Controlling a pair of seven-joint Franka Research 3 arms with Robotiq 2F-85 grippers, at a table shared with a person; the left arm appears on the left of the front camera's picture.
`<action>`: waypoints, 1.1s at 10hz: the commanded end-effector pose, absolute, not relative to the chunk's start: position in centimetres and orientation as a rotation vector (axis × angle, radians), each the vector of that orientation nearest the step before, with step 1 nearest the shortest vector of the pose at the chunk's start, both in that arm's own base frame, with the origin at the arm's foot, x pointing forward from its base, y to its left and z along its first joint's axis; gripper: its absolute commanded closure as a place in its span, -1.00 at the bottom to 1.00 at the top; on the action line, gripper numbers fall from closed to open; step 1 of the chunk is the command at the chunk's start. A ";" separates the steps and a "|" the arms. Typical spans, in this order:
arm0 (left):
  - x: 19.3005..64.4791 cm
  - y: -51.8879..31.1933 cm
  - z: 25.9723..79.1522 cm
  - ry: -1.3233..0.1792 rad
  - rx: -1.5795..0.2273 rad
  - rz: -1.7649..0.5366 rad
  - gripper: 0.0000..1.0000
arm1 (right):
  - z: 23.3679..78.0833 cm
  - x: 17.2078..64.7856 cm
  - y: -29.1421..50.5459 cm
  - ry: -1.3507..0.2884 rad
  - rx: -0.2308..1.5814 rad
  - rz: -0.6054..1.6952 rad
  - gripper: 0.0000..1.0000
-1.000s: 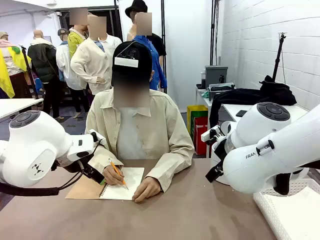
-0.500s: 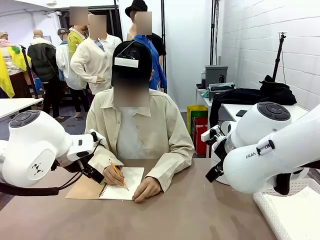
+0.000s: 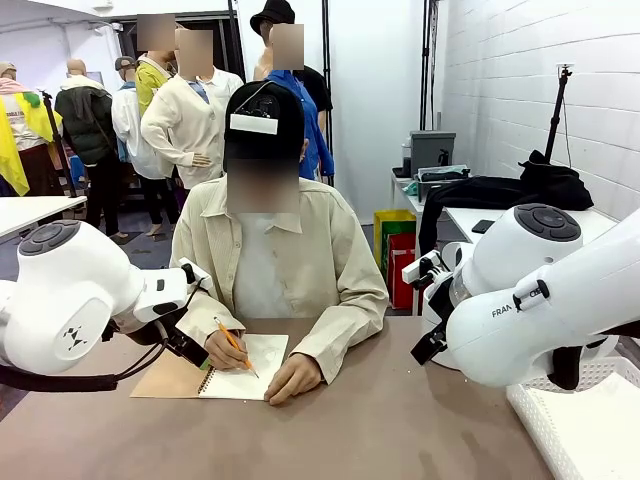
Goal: Sort the paper based on its condition.
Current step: If a person hands you a paper, place it in the Organizing basket , and if it's crumpled, put it in the Trash can.
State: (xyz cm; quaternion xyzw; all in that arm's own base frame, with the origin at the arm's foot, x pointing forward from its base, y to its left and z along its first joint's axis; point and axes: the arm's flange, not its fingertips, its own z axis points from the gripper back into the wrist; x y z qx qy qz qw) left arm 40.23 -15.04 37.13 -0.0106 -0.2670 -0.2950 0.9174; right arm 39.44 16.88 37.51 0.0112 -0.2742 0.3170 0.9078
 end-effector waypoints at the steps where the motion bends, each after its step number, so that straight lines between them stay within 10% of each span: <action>1: 40.2 -15.0 37.1 -0.549 -0.022 -0.606 -1.00 | 37.5 39.4 16.9 -0.566 0.024 0.654 -1.00; 11: 37.3 -15.6 41.1 -0.507 -0.135 -0.640 -1.00 | 40.8 36.5 19.6 -0.544 0.144 0.688 -1.00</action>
